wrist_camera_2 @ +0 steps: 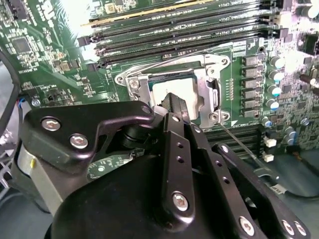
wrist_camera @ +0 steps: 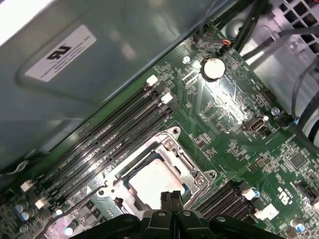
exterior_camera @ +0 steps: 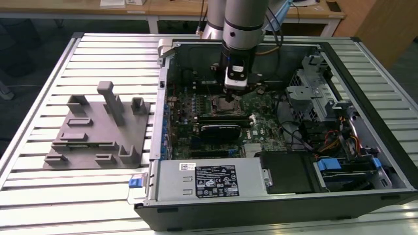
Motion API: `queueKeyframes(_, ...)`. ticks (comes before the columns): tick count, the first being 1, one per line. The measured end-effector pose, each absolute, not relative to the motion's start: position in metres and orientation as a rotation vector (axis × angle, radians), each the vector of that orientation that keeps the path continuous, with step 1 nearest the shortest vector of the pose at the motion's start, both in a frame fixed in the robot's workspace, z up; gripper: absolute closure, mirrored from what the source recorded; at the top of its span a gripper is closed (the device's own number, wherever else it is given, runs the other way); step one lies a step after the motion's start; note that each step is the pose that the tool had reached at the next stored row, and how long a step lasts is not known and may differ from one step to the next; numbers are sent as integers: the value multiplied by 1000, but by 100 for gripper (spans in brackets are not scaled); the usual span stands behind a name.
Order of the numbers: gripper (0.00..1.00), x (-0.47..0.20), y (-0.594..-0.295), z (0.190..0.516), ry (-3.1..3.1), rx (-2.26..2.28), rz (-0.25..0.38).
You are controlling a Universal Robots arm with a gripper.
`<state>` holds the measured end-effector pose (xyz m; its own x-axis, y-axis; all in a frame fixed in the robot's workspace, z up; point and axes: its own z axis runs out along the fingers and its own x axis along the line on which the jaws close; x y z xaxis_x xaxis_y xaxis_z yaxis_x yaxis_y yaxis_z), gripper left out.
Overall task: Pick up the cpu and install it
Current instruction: 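Close the cpu cover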
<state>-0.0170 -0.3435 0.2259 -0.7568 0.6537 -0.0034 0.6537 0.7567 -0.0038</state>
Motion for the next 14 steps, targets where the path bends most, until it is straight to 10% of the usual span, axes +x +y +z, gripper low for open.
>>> queueKeyframes(14, 89, -17, -343, 226, 3021, 844, -19)
